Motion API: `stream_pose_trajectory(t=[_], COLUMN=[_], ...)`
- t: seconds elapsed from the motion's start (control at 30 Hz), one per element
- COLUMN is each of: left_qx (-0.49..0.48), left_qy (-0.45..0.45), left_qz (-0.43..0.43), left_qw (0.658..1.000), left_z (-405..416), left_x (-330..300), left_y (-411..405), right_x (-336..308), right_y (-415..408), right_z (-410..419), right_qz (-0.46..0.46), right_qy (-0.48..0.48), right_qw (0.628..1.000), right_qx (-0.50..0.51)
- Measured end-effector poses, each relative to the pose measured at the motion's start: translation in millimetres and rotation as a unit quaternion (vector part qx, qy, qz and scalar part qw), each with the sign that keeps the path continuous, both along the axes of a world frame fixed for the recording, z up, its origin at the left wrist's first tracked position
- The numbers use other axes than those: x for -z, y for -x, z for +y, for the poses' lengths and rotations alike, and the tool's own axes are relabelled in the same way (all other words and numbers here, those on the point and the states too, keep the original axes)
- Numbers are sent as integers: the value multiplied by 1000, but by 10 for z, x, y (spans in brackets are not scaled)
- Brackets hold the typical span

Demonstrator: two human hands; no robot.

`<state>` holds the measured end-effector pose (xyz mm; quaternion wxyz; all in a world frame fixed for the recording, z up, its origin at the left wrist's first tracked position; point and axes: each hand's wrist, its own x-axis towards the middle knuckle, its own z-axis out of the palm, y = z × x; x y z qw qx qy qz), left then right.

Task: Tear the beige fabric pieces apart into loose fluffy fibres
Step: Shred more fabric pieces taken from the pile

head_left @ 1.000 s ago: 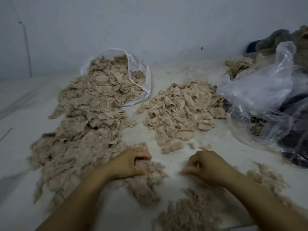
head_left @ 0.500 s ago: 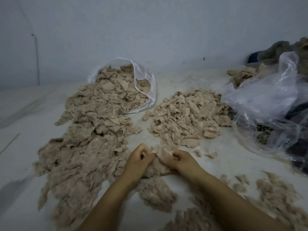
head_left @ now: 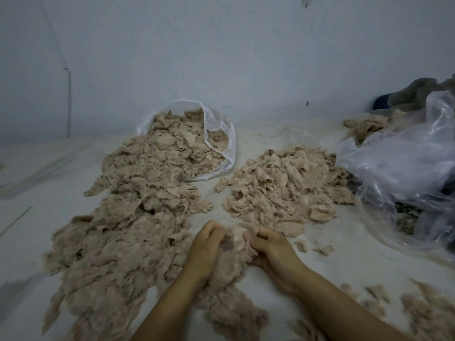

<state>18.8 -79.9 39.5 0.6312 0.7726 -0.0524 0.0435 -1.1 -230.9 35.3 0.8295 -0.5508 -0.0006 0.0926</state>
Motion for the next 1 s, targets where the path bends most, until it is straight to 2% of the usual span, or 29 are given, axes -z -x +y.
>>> stream_pose_trajectory(t=[0.03, 0.07, 0.17, 0.27, 0.33, 0.4, 0.5, 0.57, 0.7, 0.8, 0.9, 1.0], left_qx=[25, 47, 54, -45, -100, -91, 49, 96, 70, 105, 145, 142], left_qy=[40, 40, -34, 32, 77, 51, -13, -60, -24, -4, -29, -69], left_qz=[23, 39, 5, -17, -28, -55, -66, -71, -44, -29, -42, -47], left_qw=[999, 997, 998, 998, 992, 993, 997, 991, 996, 994, 988, 986], left_z=[-10, -24, -100, -122, -76, -30, -71, -98, -93, -31, -12, -4], left_x=[-20, -24, 66, 115, 109, 121, 126, 174, 184, 161, 148, 130], left_y=[-15, -32, -41, -57, -96, -111, -31, -20, -51, -24, 7, -8], right_x=[9, 19, 58, 96, 109, 125, 143, 143, 161, 154, 144, 134], right_y=[-17, -33, -54, -54, -42, -43, -69, -65, -80, -65, -18, -40], right_z=[4, 8, -5, -39, -37, -19, -38, -48, -80, -103, -94, -103], right_qz=[-2, -3, 9, 25, 17, 7, -12, -29, -19, 1, -19, -28], right_qy=[1, -5, -75, -161, -181, -173, -101, -63, -92, -88, 1, 20], right_qw=[1000, 1000, 996, 986, 983, 985, 993, 995, 990, 992, 999, 991], right_qx=[7, 16, 38, 39, 21, 24, 60, 78, 108, 93, 48, 132])
